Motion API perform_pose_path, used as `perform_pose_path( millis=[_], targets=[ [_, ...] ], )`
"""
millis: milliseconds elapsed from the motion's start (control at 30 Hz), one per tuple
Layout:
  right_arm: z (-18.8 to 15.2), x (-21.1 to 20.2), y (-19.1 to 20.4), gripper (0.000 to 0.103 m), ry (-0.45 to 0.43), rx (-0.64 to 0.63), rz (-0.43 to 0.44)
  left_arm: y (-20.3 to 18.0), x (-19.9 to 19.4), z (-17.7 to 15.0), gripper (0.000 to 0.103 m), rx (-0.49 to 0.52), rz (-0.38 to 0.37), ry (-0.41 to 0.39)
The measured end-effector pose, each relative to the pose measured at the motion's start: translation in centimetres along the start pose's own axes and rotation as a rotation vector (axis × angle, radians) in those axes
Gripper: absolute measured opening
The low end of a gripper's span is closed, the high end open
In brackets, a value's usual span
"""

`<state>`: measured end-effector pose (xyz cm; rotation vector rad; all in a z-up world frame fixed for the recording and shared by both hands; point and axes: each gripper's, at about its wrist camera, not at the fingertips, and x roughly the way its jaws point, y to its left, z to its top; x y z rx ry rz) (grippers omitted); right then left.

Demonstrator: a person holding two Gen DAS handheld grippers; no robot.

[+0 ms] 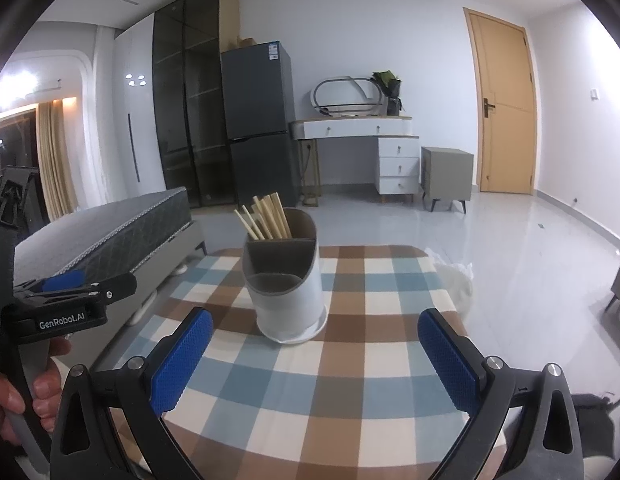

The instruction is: Organize utensils

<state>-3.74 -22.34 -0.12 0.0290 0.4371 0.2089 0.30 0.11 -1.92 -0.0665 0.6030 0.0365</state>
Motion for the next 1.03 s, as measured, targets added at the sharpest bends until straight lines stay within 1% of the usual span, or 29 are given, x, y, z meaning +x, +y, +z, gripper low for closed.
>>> perform_pose_path(
  millis=[167, 333, 533, 1033],
  targets=[
    [-0.08, 0.02, 0.16, 0.103, 0.002, -0.002, 0.000, 0.02, -0.01, -0.02, 0.100, -0.003, -0.004, 0.000],
    [-0.10, 0.01, 0.15, 0.103, 0.004, -0.001, 0.002, -0.19, 0.27, -0.13, 0.100, 0.003, -0.011, 0.020],
    [-0.11, 0.08, 0.16, 0.103, 0.008, -0.001, 0.000, -0.14, -0.08, -0.09, 0.100, -0.001, -0.001, 0.000],
    [-0.17, 0.10, 0.17, 0.103, 0.014, -0.002, 0.001, 0.11, 0.27, -0.20, 0.100, -0.021, 0.002, 0.034]
  ],
)
